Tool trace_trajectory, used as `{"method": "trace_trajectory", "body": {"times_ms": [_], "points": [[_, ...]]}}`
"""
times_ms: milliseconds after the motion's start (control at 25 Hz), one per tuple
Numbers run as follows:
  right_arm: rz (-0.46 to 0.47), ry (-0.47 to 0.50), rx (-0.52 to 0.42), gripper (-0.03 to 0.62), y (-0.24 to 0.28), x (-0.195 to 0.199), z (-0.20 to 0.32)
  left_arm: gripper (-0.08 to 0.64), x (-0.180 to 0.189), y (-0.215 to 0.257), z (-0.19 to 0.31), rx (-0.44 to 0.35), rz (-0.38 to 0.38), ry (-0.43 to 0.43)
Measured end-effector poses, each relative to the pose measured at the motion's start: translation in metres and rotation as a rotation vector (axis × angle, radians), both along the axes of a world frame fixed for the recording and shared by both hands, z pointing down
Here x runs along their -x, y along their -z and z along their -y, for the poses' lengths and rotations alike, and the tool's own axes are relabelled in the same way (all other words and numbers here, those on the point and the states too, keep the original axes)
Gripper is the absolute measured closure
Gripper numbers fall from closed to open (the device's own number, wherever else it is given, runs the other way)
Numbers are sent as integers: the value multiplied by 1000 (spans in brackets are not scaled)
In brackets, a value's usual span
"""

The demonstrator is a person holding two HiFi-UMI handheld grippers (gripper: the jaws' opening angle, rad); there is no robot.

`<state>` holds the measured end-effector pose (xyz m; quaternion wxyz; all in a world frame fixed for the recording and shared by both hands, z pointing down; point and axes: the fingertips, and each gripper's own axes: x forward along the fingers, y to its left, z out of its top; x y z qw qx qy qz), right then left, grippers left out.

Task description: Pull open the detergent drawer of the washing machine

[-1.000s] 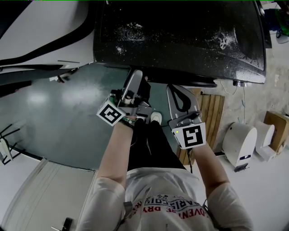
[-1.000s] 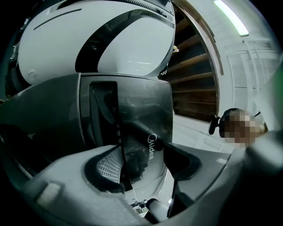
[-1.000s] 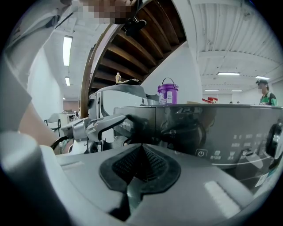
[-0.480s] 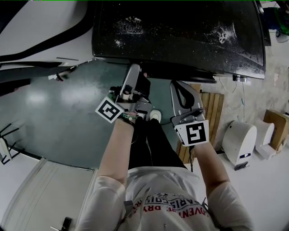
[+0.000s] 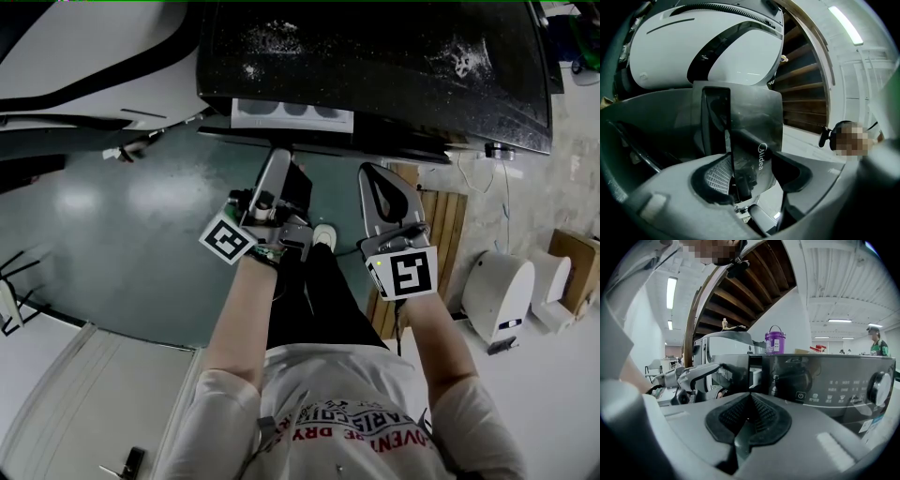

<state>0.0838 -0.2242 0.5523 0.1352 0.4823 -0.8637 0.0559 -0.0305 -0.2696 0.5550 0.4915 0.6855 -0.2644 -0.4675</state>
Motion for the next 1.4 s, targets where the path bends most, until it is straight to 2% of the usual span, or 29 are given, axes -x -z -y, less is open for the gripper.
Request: {"method": "trace_trajectory", "body": {"times_ms": [560,1120,1200,1400], "points": [[41,-24,1,591,7,-2,-40,295,5,0,-58,-11,8,4],[29,-9,-27,591,7,-4,-71,293,10,-3,-94,-30,7,22],[33,-19,-22,591,8,-4,-77,296,13,-7,-100,-12,10,33],[61,-79,-4,591,12,-11,-82,448,30,-25,-108,96,9,95]]}}
